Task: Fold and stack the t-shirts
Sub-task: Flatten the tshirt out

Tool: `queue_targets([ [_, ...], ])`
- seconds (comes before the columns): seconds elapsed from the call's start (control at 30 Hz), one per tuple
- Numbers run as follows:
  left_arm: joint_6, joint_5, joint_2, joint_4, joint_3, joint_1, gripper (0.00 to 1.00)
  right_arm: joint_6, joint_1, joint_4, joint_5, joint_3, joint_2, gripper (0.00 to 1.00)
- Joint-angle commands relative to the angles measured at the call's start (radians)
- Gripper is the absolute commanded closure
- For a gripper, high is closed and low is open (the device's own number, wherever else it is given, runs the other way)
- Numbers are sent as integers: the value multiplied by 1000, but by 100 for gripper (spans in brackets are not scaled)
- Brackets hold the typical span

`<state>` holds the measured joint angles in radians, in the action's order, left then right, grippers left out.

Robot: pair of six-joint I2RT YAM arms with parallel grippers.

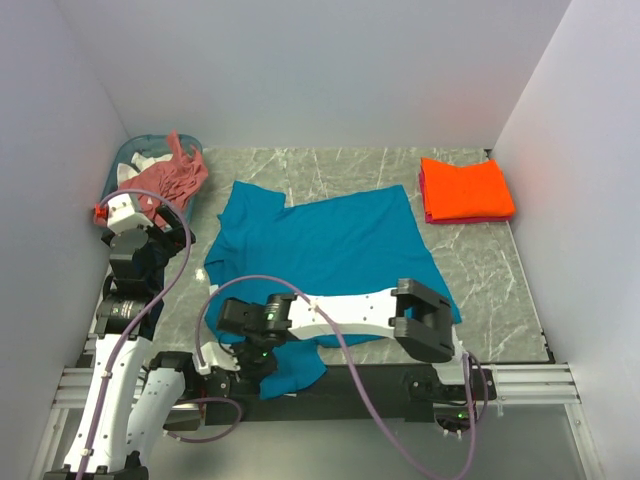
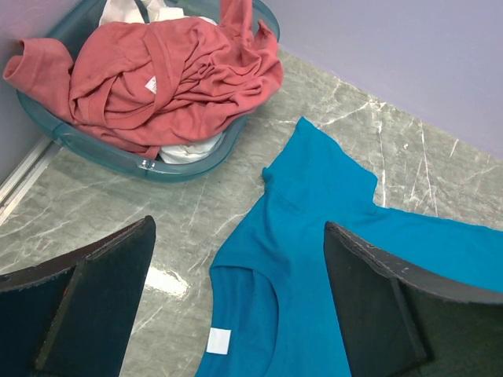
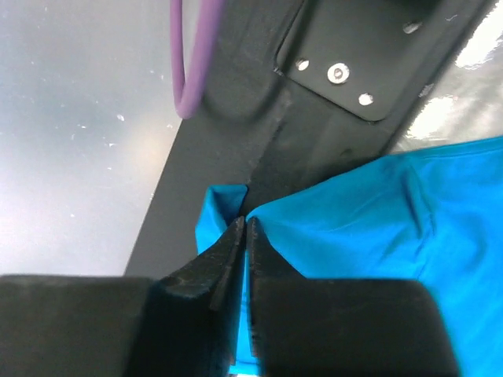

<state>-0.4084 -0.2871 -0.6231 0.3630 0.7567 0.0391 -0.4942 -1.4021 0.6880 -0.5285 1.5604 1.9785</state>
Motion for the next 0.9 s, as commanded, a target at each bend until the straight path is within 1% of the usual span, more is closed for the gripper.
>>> queue_targets([
  [0.0,6,-7,13,-41,-3,1,7,-23,8,103,-45,82,28,83],
  [0.03,6,-6,13,-41,-3,1,7,-33,17,120,-47,98,20,70],
  [0.13,6,6,10,-44,-7,1,7,-102,90,180,-73,106,-61,54],
  [0.17,6,11,8,-45,-7,1,7,-137,118,189,-83,92,-91,52],
  [0.2,8,19,3,-48,-7,1,6,-153,190,199,-99,73,-152,51],
  [0.3,14,109,-26,-74,-16,1,6,-185,316,186,-136,-14,-268,50],
  [0.33,8,176,-39,-82,-16,1,5,-184,410,176,-140,-55,-292,50],
  [0.37,3,213,-56,-104,-17,1,4,-163,458,162,-146,-77,-314,50],
  [0.4,0,253,-105,-113,-13,-1,4,-144,504,119,-151,-95,-352,50],
  [0.43,-4,320,-134,-113,-2,-1,5,-88,613,89,-153,-135,-366,50],
  [0.47,-9,350,-168,-110,10,-1,7,-60,661,61,-154,-149,-377,49],
  [0.5,-10,383,-235,-108,36,-1,7,-34,722,20,-165,-161,-382,50],
  [0.53,-10,410,-268,-107,50,-2,9,-8,771,2,-172,-172,-382,50],
  [0.57,-13,452,-302,-102,67,-2,9,49,875,-14,-179,-171,-377,50],
  [0.6,-13,472,-367,-96,100,-2,9,74,920,-15,-204,-169,-357,50],
  [0.63,-17,488,-401,-90,122,-2,9,98,961,-15,-218,-165,-343,50],
  [0.67,-21,511,-436,-85,147,-2,10,136,1044,-13,-228,-163,-331,50],
  [0.7,-29,532,-513,-73,205,-2,11,150,1075,-8,-232,-164,-310,50],
  [0.77,-39,546,-588,-65,292,-1,13,169,1155,-8,-216,-178,-294,50],
  [0.8,-43,542,-660,-70,320,-1,13,172,1178,-16,-190,-197,-294,50],
  [0.87,-49,533,-736,-79,371,-1,13,184,1218,-33,-179,-212,-296,50],
])
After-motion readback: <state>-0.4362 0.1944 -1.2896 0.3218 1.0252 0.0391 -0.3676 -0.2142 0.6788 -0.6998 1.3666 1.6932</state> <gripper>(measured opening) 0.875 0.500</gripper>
